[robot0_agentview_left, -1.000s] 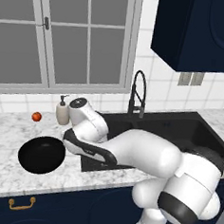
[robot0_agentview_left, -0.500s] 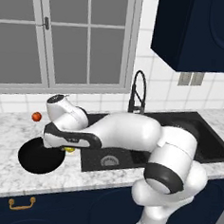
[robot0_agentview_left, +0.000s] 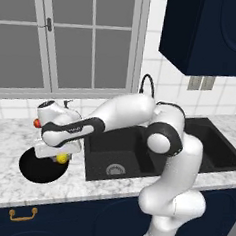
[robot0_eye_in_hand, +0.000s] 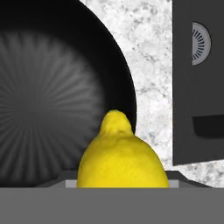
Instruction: Pick the lemon from the sink and place it in the bowl. Then pick the bowl and place it in the microwave. Then close the microwave door and press the start button.
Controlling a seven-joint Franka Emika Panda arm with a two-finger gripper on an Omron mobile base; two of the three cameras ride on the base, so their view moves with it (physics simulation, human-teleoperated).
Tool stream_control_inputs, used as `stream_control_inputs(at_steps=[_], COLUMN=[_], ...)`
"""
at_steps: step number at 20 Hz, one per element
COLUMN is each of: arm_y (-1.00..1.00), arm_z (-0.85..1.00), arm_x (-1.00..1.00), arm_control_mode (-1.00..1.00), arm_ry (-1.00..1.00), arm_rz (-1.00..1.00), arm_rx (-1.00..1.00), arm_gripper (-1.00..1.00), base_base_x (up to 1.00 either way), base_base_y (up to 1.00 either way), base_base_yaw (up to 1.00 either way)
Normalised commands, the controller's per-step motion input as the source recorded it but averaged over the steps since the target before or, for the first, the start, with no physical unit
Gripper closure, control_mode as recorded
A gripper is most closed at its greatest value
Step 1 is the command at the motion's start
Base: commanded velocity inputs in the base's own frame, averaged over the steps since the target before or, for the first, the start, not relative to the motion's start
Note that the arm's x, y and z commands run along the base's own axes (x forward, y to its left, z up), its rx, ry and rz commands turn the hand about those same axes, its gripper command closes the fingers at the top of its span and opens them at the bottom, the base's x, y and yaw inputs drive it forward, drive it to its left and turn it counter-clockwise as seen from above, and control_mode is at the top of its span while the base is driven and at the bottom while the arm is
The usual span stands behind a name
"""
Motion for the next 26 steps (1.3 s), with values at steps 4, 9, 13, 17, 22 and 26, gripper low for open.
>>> stream_control_inputs(at_steps=[4, 9, 13, 17, 22, 26], arm_y=[0.64, 0.41, 0.24, -0.12, -0.17, -0.25], arm_z=[-0.19, -0.13, -0.35, -0.69, -0.18, 0.23], arm_x=[0.44, 0.22, 0.03, -0.01, -0.13, -0.5], arm_control_mode=[-1.0, -1.0, -1.0, -1.0, -1.0, -1.0], arm_ry=[0.17, 0.09, 0.03, -0.18, -0.32, -0.38], arm_rz=[-0.1, -0.11, -0.09, 0.0, 0.0, 0.04], arm_rx=[-0.13, -0.11, -0.09, -0.01, 0.02, 0.04], arm_gripper=[1.0, 1.0, -1.0, -1.0, -1.0, -1.0], base_base_x=[0.0, 0.0, 0.0, 0.0, 0.0, 0.0], base_base_y=[0.0, 0.0, 0.0, 0.0, 0.0, 0.0], base_base_yaw=[0.0, 0.0, 0.0, 0.0, 0.0, 0.0])
